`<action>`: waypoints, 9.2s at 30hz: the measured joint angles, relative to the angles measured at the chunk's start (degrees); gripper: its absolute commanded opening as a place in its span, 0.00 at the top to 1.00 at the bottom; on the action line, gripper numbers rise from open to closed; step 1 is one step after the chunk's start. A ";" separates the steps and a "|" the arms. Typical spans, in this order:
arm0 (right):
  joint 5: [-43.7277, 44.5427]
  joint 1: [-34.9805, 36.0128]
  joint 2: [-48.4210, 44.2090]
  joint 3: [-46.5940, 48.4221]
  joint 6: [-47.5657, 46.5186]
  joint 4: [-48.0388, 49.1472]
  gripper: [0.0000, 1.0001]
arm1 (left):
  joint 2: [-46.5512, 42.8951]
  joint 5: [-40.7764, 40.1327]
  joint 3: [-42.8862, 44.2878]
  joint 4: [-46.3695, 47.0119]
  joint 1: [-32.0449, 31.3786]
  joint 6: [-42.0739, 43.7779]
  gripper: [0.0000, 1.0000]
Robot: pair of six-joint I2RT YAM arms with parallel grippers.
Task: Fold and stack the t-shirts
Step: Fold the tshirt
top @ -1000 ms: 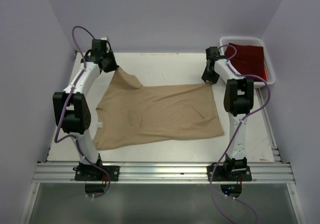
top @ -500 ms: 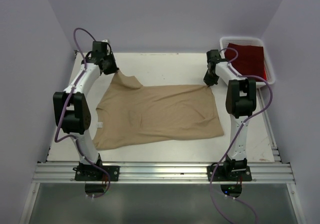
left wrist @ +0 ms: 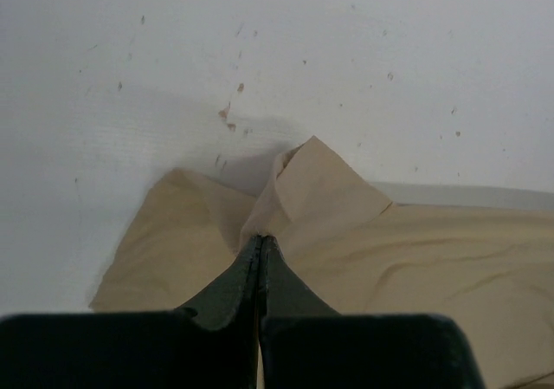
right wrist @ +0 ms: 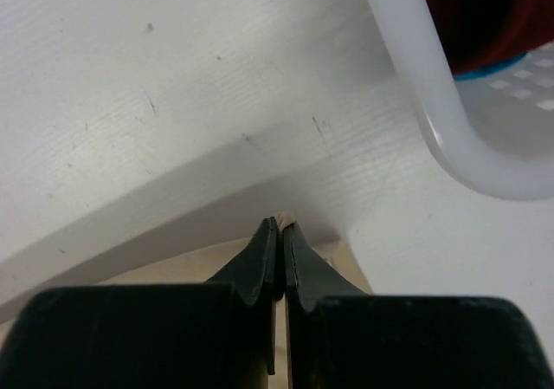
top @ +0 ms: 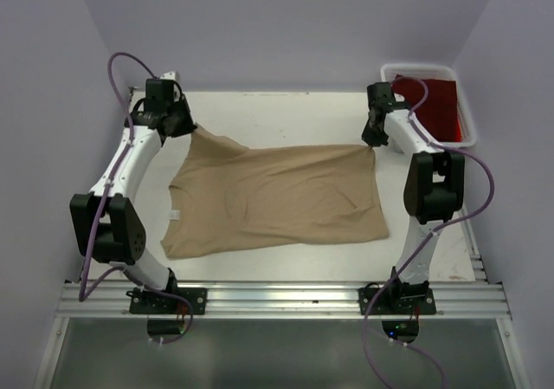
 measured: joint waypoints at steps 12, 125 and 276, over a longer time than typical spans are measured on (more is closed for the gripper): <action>1.66 0.00 -12.81 -19.91 0.00 0.42 1.00 | -17.07 -3.06 -17.62 -7.19 0.00 1.07 1.00; -9.73 46.62 -30.42 -52.70 23.34 17.40 1.00 | 39.78 31.28 10.16 26.18 -1.38 -14.97 1.00; -20.00 18.82 21.42 19.82 6.05 5.81 0.91 | -30.60 9.44 -54.31 15.17 -36.63 -22.67 0.05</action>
